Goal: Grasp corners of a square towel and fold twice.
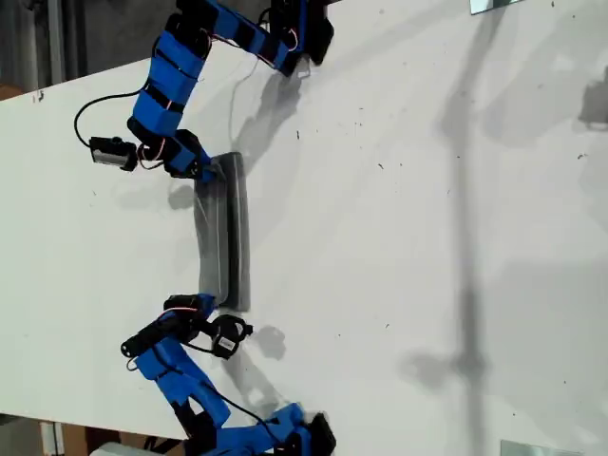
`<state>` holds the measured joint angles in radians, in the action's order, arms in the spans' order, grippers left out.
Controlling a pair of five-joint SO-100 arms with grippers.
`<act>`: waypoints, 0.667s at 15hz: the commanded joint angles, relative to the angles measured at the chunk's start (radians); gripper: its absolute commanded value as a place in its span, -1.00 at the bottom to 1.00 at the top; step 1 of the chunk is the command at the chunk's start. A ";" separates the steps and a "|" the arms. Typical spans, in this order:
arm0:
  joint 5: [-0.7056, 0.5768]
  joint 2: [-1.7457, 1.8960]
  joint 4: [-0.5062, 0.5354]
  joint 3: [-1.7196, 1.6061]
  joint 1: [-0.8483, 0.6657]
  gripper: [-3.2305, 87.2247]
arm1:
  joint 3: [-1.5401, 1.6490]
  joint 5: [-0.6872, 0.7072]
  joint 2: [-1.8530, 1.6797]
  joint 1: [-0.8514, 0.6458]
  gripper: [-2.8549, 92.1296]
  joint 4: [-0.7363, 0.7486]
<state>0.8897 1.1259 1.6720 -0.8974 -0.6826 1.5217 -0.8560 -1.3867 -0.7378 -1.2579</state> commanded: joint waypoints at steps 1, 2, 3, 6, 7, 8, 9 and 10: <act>0.048 0.086 0.015 -0.021 0.051 -0.93 | -0.037 -0.011 0.020 0.000 -0.94 -0.015; 0.066 0.095 0.015 -0.031 0.077 -0.93 | -0.043 -0.011 0.032 0.020 -0.94 -0.015; 0.074 0.098 0.015 -0.032 0.089 -0.93 | -0.052 -0.011 0.040 0.031 -0.94 -0.020; 0.074 0.137 0.018 -0.046 0.084 -0.85 | -0.089 -0.011 0.023 0.041 -0.67 -0.075; 0.071 0.170 0.020 -0.060 0.074 -0.63 | -0.101 -0.011 0.006 0.049 -0.50 -0.092; 0.061 0.198 0.020 -0.080 0.043 -0.50 | -0.104 -0.011 -0.012 0.051 -0.36 -0.098; 0.043 0.215 0.020 -0.101 0.000 -0.42 | -0.104 -0.009 -0.021 0.044 -0.27 -0.098; 0.020 0.225 0.020 -0.120 -0.040 -0.38 | -0.104 -0.006 -0.023 0.037 -0.23 -0.100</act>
<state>0.9327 1.2778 1.6889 -1.0140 -0.6611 1.4818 -0.8575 -1.3315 -0.7010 -1.3530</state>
